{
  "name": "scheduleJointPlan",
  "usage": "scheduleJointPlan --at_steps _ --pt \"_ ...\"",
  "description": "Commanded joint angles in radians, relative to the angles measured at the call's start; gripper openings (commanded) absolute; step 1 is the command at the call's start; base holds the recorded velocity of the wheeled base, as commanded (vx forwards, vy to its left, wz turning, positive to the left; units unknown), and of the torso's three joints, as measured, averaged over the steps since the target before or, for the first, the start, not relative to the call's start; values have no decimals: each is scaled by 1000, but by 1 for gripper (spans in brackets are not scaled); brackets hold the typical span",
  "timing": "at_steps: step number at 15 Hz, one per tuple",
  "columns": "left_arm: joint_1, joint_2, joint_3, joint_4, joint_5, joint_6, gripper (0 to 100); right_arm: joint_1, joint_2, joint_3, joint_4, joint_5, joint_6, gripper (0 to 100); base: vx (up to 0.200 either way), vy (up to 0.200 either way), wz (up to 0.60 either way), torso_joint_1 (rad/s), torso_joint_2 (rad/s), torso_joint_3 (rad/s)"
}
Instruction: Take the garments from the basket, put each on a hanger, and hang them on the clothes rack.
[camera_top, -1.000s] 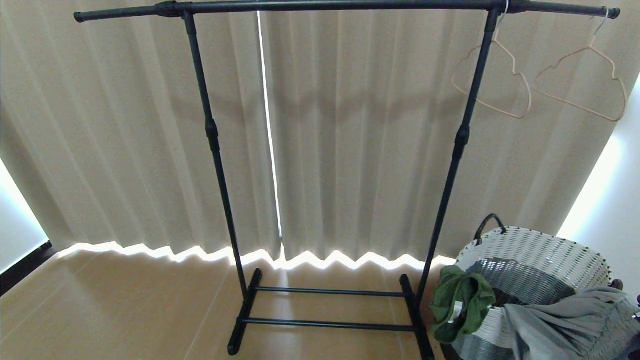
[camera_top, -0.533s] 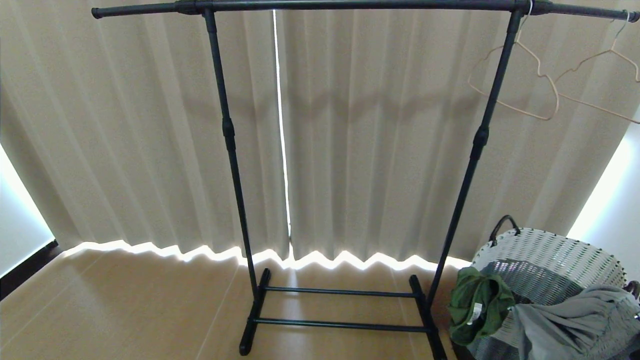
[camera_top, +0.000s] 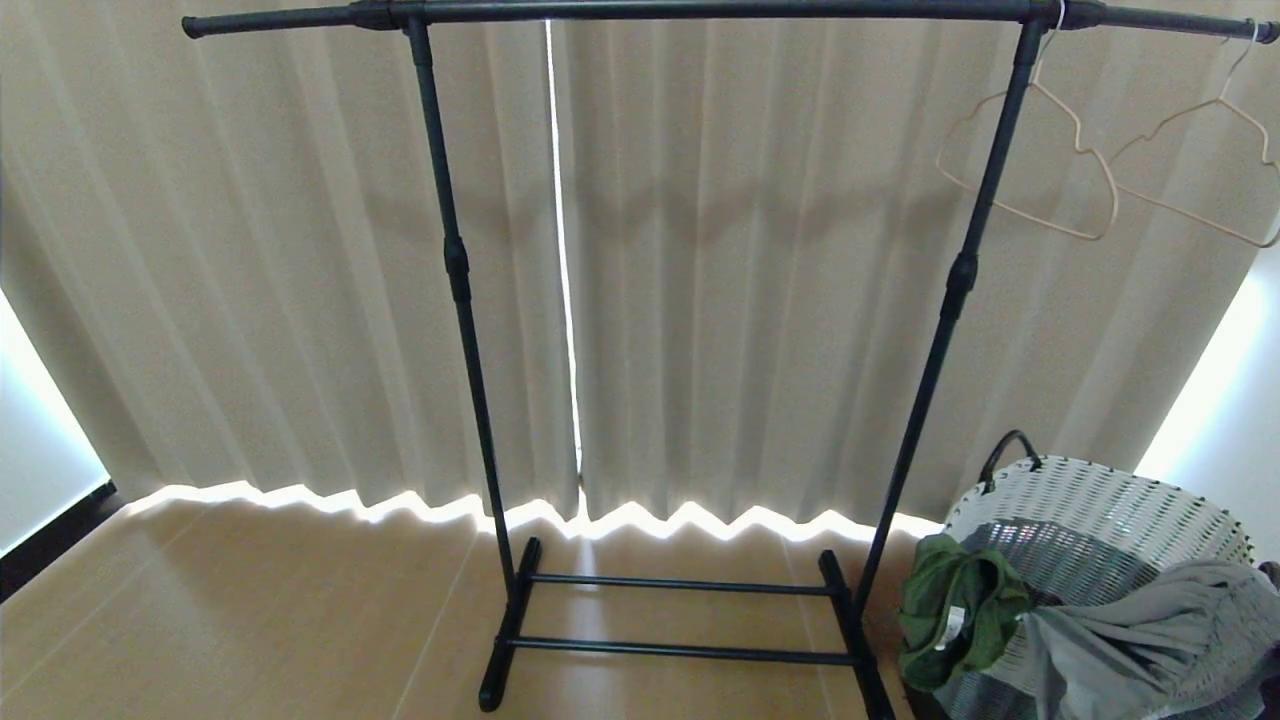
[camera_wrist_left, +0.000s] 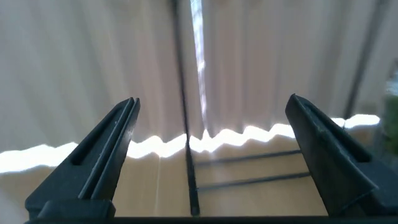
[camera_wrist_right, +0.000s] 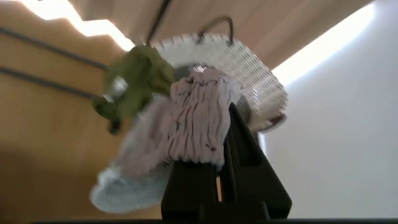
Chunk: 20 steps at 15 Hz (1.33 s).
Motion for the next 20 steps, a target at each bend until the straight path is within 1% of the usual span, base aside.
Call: scheduleJointPlan --at_steps 1,2,4,5,6,7,8,9,10,11,12,13,14,15,16,17,18,19,20 --pt "-2 100 -79 5 -55 28 100 18 5 -37 5 2 40 0 0 0 0 0 0 0" --pt "-2 193 -127 5 -95 29 100 36 11 -66 17 8 84 0 0 0 0 0 0 0" --pt "-2 359 -162 2 -166 45 100 96 12 -121 63 12 195 0 0 0 0 0 0 0" --pt "-3 471 -199 -1 -192 69 100 118 8 -158 108 12 253 0 0 0 0 0 0 0" --pt "-20 577 -252 -7 -196 82 100 119 2 -194 157 14 281 0 0 0 0 0 0 0" --pt "-72 667 -311 -19 -196 77 100 121 -1 -226 189 14 294 0 0 0 0 0 0 0" --pt "-164 752 -354 -37 -195 65 100 125 -4 -267 204 17 311 0 0 0 0 0 0 0" --pt "-250 822 -372 -67 -190 48 100 139 -1 -310 213 23 316 0 0 0 0 0 0 0" --pt "-291 865 -378 -88 -187 39 100 150 -1 -333 226 26 316 0 0 0 0 0 0 0" --pt "-390 962 -387 -156 -146 37 100 171 -3 -391 272 26 316 0 0 0 0 0 0 0" --pt "-419 991 -389 -179 -118 37 100 179 -4 -408 284 26 316 0 0 0 0 0 0 0" --pt "-497 1069 -391 -235 -29 34 100 202 -4 -445 304 26 317 0 0 0 0 0 0 0" --pt "-545 1109 -392 -265 17 34 100 219 -4 -462 305 26 324 0 0 0 0 0 0 0" --pt "-595 1143 -394 -295 45 25 100 233 -3 -480 305 26 331 0 0 0 0 0 0 0" --pt "-670 1184 -406 -321 58 3 100 257 -1 -493 305 28 333 0 0 0 0 0 0 0" --pt "-732 1219 -421 -327 65 -27 100 276 -1 -497 304 28 339 0 0 0 0 0 0 0" --pt "-819 1281 -450 -341 91 -84 100 309 -1 -505 301 29 365 0 0 0 0 0 0 0" --pt "-865 1322 -473 -358 118 -115 100 331 -4 -517 304 29 380 0 0 0 0 0 0 0" --pt "-954 1422 -529 -406 172 -176 100 368 -6 -536 304 29 402 0 0 0 0 0 0 0"
